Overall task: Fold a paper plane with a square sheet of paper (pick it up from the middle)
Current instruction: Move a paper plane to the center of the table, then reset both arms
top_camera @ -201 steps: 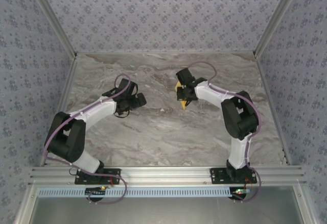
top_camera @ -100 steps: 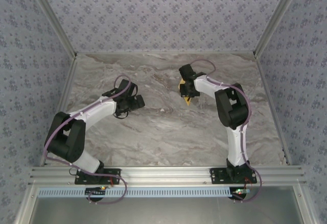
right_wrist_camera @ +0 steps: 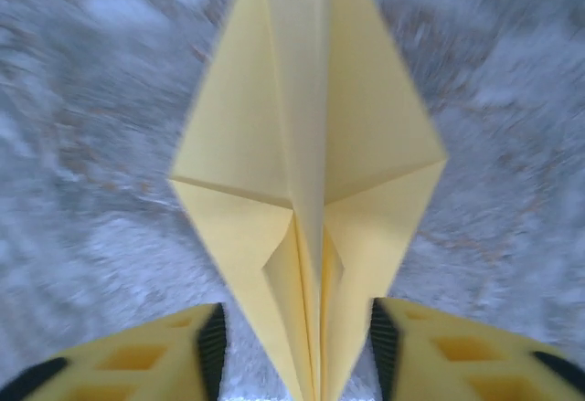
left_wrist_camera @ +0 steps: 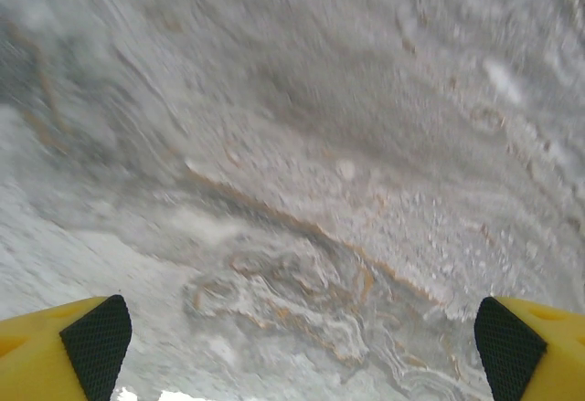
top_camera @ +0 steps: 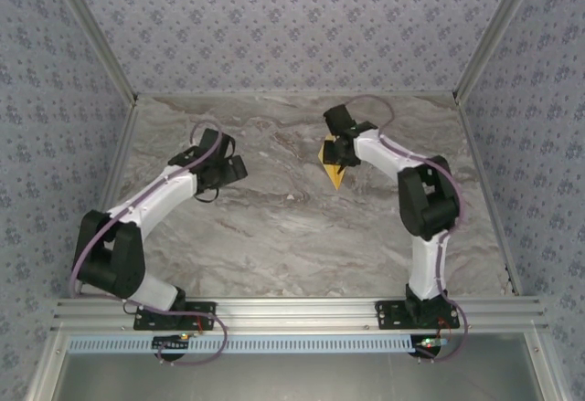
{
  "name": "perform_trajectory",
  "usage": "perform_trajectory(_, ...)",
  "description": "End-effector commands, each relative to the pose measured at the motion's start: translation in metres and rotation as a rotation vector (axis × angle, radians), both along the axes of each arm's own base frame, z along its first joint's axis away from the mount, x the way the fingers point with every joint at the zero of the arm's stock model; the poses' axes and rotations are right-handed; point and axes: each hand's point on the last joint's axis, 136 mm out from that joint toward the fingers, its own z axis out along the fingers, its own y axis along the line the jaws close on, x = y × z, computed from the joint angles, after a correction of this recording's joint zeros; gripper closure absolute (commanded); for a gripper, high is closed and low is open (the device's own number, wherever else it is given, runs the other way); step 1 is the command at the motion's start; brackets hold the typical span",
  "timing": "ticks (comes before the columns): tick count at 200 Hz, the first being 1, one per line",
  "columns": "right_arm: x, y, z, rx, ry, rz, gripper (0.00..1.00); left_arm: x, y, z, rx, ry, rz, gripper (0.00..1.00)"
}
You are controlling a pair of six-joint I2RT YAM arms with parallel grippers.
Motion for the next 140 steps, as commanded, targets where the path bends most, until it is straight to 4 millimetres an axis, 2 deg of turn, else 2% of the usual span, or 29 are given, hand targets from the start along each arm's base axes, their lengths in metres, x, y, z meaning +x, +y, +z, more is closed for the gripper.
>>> perform_trajectory(1, -0.006, -0.032, 0.068, 0.006, -0.167, -0.1, 0.37, 0.002, 0.038, 0.03, 0.112, -0.057, 0.053, 0.01)
perform_trajectory(16, -0.015, -0.065, 0.085, -0.038, -0.251, -0.181, 0.22, 0.002, 0.063, 0.036, 0.147, -0.08, 0.094, 0.01)
perform_trajectory(25, -0.021, -0.084, 0.092, -0.071, -0.296, -0.218, 0.16, 0.001, 0.078, 0.04, 0.157, -0.101, 0.122, 0.01)
perform_trajectory(35, -0.028, -0.108, 0.097, -0.113, -0.342, -0.271, 0.09, -0.002, 0.094, 0.041, 0.173, -0.124, 0.156, 0.01)
perform_trajectory(43, -0.039, -0.129, 0.089, -0.153, -0.346, -0.31, 0.01, -0.003, 0.108, 0.044, 0.188, -0.15, 0.185, 0.01)
perform_trajectory(65, -0.058, -0.18, 0.083, -0.237, -0.391, -0.432, 0.0, -0.011, 0.139, 0.042, 0.254, -0.199, 0.239, 0.01)
perform_trajectory(79, -0.073, -0.208, 0.07, -0.296, -0.407, -0.502, 0.0, -0.013, 0.153, 0.039, 0.301, -0.233, 0.253, 0.01)
perform_trajectory(108, -0.089, -0.23, 0.047, -0.38, -0.484, -0.514, 0.0, -0.017, 0.173, 0.032, 0.444, -0.343, 0.255, 0.01)
perform_trajectory(140, -0.092, -0.237, 0.015, -0.442, -0.466, -0.462, 0.0, -0.011, 0.174, 0.012, 0.439, -0.427, 0.194, 0.01)
